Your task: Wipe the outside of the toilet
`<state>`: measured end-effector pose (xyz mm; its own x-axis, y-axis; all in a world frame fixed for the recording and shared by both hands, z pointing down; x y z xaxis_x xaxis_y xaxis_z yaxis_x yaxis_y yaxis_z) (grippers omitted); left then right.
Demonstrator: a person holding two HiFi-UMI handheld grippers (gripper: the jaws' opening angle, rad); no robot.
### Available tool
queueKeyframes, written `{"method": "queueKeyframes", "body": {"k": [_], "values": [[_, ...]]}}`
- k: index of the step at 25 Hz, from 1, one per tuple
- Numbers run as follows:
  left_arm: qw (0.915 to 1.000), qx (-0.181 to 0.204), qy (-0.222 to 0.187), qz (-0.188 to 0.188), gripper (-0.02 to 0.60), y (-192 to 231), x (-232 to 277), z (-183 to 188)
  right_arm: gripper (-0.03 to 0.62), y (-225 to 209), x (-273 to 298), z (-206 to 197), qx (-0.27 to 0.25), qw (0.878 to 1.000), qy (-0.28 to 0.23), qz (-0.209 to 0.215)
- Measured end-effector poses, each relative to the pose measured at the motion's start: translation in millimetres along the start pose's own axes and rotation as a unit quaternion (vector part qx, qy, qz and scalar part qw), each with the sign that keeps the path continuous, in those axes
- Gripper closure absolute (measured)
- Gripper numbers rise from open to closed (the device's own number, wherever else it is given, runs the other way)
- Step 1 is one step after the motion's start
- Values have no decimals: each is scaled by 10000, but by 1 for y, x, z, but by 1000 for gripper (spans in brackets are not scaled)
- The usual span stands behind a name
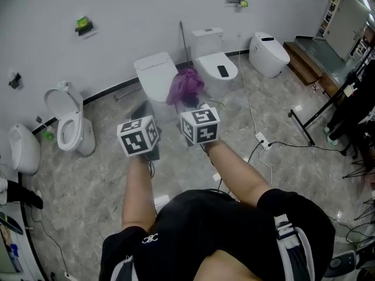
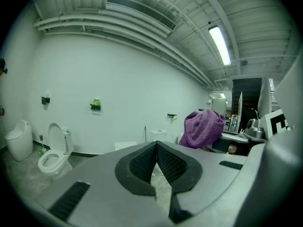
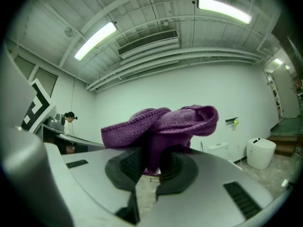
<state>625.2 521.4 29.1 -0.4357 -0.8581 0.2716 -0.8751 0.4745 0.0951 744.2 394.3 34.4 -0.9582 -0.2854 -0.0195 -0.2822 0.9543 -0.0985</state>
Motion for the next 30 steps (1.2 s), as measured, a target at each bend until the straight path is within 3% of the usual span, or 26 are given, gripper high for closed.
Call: {"method": "queueKeyframes", "body": {"k": [7, 15, 22, 30], "values": [[10000, -37, -25, -33, 572, 21, -2, 3, 546, 13, 10, 5, -89, 9999, -74, -22], [9999, -114, -51, 46, 572, 22, 19, -8, 546, -15, 23, -4, -129, 9999, -103, -40], [9995, -241, 42, 185, 572, 30, 85, -2, 546, -63, 72, -8, -122, 9999, -79, 59], [9996, -128, 88, 234, 572, 17, 189, 38, 546, -146, 142, 4, -81, 9999, -5, 143]]}}
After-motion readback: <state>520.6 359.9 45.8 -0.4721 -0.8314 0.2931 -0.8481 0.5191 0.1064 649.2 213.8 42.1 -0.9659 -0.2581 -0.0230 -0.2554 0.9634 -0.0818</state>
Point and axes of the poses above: the fingertips, and each gripper's own axes: x forward along the fingers, y to its left, z out of its top, the point moved 9 cm from there along -x, backward along the fingers, and after that the axes turned 5 degrees about z, right-handed, at the moved point
